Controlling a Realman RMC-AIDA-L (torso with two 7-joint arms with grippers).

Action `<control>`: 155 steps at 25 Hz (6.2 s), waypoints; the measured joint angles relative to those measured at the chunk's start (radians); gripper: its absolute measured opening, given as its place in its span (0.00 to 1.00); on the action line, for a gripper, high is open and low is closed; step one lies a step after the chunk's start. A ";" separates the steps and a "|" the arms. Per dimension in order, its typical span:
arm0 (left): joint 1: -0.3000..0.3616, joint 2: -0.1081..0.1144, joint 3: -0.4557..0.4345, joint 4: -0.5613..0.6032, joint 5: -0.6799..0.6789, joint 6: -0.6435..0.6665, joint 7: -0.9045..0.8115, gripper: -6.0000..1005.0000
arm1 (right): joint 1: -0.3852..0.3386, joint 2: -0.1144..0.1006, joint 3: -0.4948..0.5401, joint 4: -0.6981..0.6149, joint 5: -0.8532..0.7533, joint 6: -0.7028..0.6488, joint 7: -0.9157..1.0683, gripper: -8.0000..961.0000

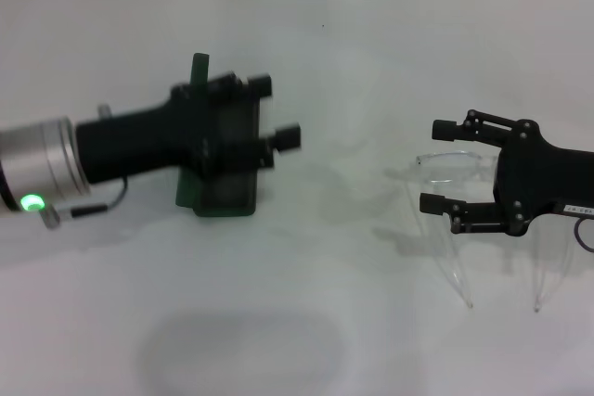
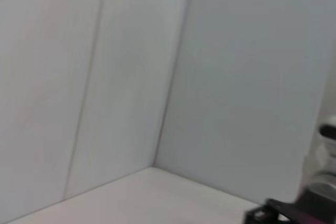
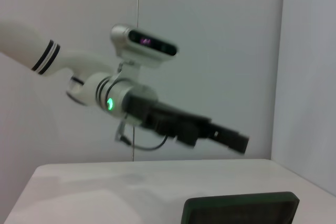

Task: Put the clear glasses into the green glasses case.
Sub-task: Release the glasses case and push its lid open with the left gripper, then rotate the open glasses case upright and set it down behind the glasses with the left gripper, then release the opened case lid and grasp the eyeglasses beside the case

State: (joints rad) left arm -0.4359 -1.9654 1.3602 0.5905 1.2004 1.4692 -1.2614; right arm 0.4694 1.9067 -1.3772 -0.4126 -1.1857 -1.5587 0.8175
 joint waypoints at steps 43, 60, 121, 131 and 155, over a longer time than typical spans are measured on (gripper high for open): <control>0.060 -0.125 -0.220 0.372 0.722 -0.425 -0.677 0.78 | -0.001 0.030 0.012 0.000 0.000 0.006 0.011 0.89; 0.030 -0.124 -0.205 0.361 0.768 -0.425 -0.710 0.64 | -0.002 0.036 0.012 0.002 0.000 0.008 0.011 0.89; -0.392 -0.131 0.340 0.167 0.590 -0.732 -0.187 0.28 | -0.030 0.081 0.011 0.008 -0.037 0.031 -0.077 0.87; -0.325 -0.131 0.310 0.263 0.559 -0.727 -0.295 0.39 | -0.024 0.059 0.011 -0.003 -0.042 0.037 -0.054 0.86; 0.109 -0.127 0.053 -0.049 -0.322 -0.153 0.261 0.76 | 0.208 0.023 0.287 -0.801 -1.201 -0.046 0.942 0.85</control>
State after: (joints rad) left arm -0.3271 -2.0921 1.4135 0.5416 0.8789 1.3157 -1.0001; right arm 0.6771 1.9302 -1.0904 -1.2140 -2.3868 -1.6049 1.7600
